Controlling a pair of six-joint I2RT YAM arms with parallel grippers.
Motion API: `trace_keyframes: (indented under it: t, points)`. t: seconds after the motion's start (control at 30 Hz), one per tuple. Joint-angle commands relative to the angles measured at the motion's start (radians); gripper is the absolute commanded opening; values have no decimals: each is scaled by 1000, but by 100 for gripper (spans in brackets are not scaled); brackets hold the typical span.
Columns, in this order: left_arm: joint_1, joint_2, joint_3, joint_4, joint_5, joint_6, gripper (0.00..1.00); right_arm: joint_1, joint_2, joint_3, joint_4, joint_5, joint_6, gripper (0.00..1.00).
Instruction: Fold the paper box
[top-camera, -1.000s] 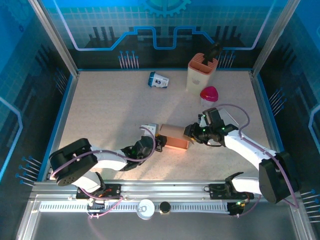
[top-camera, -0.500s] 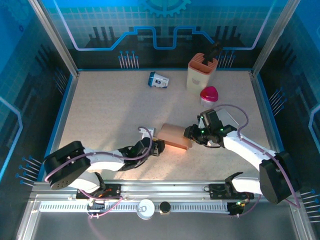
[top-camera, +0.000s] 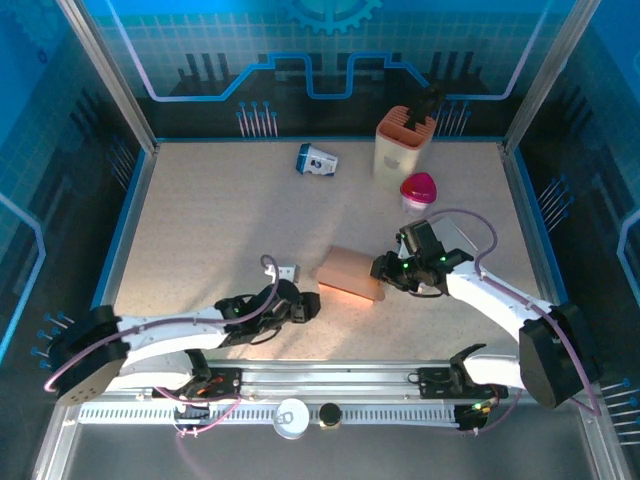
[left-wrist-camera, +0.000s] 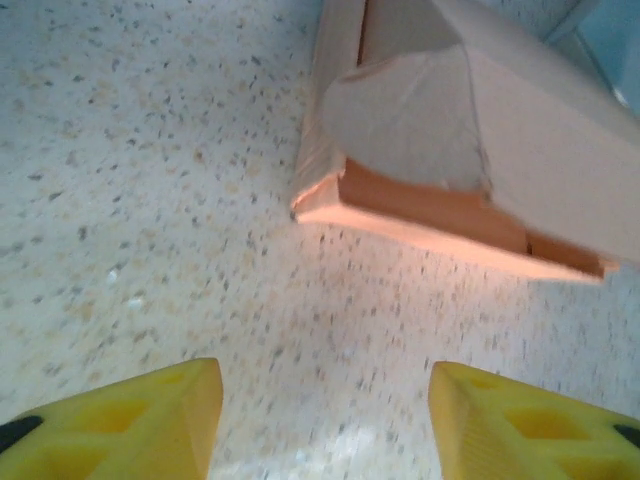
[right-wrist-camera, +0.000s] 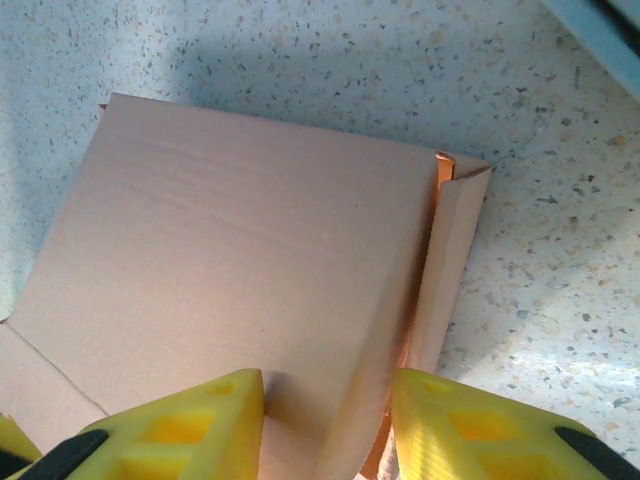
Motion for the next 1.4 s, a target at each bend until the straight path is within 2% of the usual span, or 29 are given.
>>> trace_keyframes:
  t: [0.0, 0.07, 0.13, 0.2, 0.23, 0.37, 0.5, 0.73, 0.87, 1.07, 1.2, 1.37]
  points:
    - [-25, -106, 89, -248, -24, -32, 60, 14, -17, 39, -61, 33, -34, 40]
    - [-24, -166, 116, -314, -45, -30, 61, 15, -21, 48, -79, 39, -46, 42]
    - [-16, -217, 143, -365, -75, -23, 67, 15, -26, 54, -98, 48, -60, 45]
    - [34, -237, 184, -393, -50, 16, 73, 12, -34, 50, -106, 55, -69, 51]
    - [75, -230, 203, -394, -9, 39, 75, 11, -35, 47, -106, 53, -71, 54]
    - [301, -118, 270, -311, 266, 145, 75, 4, -17, 43, -102, 32, -79, 61]
    - [397, 95, 393, -245, 431, 263, 77, 4, 23, 40, -72, 5, -81, 65]
    - [448, 397, 505, -150, 525, 345, 72, 6, 100, 30, -24, -9, -83, 61]
    - [449, 501, 513, -70, 590, 341, 60, 1, 126, 13, 1, -6, -89, 53]
    - [449, 519, 458, -22, 570, 328, 56, -7, 179, 15, 37, -11, -116, 45]
    - [449, 534, 434, 4, 588, 321, 49, -9, 225, 44, 51, -35, -161, 43]
    - [450, 474, 365, -16, 498, 299, 44, 4, 298, 114, 44, -70, -236, 42]
